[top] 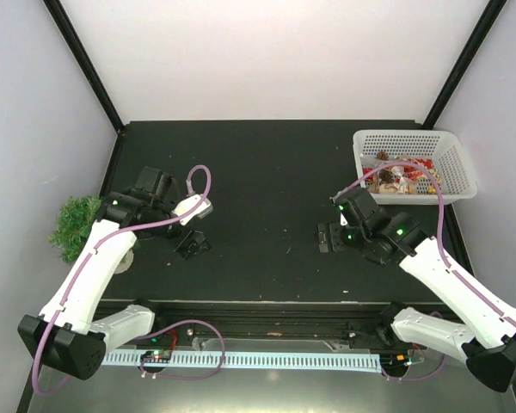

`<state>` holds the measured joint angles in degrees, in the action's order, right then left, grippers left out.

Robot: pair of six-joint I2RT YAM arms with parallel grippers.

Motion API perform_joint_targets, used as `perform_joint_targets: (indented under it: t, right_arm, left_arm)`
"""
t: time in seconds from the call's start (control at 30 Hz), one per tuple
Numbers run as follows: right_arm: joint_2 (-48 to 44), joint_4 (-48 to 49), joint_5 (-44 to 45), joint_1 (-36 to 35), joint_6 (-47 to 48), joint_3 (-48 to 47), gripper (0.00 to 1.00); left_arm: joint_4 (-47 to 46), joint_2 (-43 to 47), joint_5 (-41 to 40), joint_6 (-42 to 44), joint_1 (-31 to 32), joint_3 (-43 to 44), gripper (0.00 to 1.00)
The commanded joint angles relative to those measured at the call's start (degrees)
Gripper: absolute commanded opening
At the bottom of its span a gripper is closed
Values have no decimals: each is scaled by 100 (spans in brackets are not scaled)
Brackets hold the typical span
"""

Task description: Decorate the small christmas tree

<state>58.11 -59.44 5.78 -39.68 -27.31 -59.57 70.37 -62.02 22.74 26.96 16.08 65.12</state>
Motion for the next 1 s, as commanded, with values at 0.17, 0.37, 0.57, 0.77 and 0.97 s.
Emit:
perform_joint_targets:
  t: [0.17, 0.37, 0.57, 0.77, 0.97]
  right_arm:
    - [-170, 278, -201, -25, 158, -8, 100]
    - [0, 223, -14, -25, 134, -248, 100]
    - [100, 301, -1, -25, 133, -180, 100]
    - [201, 596, -90, -29, 131, -40, 100]
    - [552, 779, -342, -25, 257, -95, 100]
  left_arm:
    - [112, -52, 138, 70, -34, 115, 99]
    - [231, -31, -542, -69, -80, 773, 99]
    - [130, 291, -2356, 63, -405, 1752, 99]
    - [-22, 857, -3612, 69, -1512, 1936, 97]
    - [-185, 1372, -4665, -3, -1959, 1644, 94]
